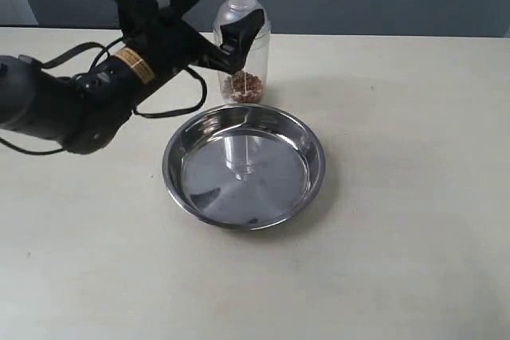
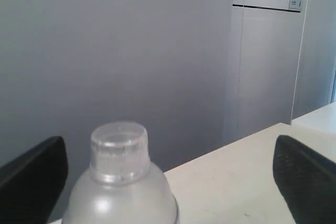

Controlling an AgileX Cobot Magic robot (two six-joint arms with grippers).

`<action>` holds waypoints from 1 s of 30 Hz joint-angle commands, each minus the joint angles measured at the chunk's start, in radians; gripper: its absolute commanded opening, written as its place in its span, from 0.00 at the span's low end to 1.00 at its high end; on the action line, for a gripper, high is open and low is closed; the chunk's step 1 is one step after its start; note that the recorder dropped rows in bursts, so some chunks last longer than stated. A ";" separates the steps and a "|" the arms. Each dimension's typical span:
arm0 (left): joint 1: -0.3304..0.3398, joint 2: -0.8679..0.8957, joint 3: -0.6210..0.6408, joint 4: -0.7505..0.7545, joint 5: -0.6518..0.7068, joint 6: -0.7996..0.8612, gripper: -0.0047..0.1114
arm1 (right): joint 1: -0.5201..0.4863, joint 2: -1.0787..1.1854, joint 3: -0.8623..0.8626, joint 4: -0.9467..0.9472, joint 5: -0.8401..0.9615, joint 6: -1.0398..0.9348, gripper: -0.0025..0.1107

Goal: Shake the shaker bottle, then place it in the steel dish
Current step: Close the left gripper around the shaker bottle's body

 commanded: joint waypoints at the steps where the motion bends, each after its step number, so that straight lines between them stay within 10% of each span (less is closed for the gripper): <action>1: -0.001 0.005 -0.118 0.042 0.149 0.005 0.95 | 0.001 -0.004 0.002 -0.002 -0.007 -0.003 0.02; 30: 0.045 0.261 -0.420 0.153 0.233 -0.158 0.95 | 0.001 -0.004 0.002 -0.002 -0.007 -0.003 0.02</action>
